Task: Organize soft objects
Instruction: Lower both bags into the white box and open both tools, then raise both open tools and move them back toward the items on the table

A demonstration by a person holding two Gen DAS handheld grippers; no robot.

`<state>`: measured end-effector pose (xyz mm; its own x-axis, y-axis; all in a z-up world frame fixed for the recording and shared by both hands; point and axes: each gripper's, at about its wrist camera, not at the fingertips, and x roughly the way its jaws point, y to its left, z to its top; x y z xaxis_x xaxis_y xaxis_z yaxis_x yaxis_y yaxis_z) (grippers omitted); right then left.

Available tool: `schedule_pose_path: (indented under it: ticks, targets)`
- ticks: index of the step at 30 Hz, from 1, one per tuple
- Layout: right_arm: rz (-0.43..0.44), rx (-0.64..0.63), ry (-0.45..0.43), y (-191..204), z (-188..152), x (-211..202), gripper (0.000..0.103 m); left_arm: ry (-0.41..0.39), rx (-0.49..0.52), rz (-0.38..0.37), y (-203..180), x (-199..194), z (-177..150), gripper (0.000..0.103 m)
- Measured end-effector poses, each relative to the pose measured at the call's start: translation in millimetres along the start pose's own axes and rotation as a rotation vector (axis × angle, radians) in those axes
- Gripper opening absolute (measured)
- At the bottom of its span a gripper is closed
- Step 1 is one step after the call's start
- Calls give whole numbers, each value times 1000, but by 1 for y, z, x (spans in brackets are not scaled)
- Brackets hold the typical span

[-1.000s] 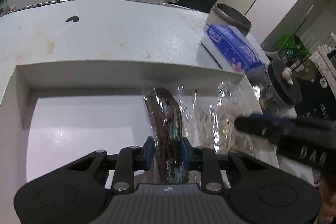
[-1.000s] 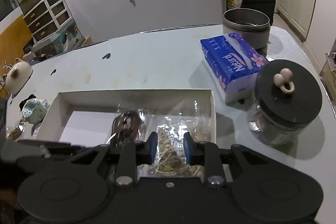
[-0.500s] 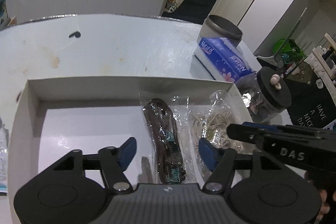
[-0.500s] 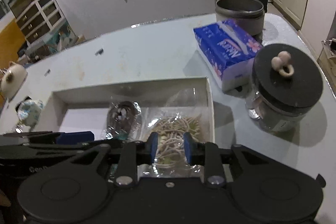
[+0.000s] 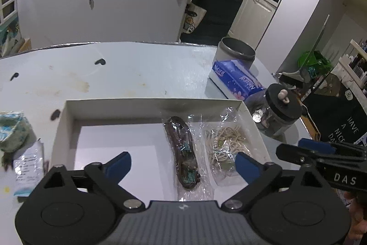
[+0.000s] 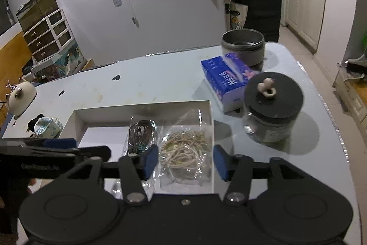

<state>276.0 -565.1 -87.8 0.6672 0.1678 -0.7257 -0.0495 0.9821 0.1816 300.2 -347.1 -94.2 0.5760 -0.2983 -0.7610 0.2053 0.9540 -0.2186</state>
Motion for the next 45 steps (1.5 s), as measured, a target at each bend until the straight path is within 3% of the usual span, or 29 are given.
schedule_pose_path:
  ticks: [4,23,33,45]
  targets:
    - [-12,-19,-23,3,-8,-18,68,-19,-1,8,0,-17,-7,103]
    - [-85,-33,-104,21,-43,-81,103,-106,10,33,14,-82,-47,103]
    - [-124,-36,-123,36,-53,-93,103,-135,14,29,31,-97,-56,103]
    - [-155,12,-130,78,-56,-84,103,-142,2,25,90,-118,-50,103]
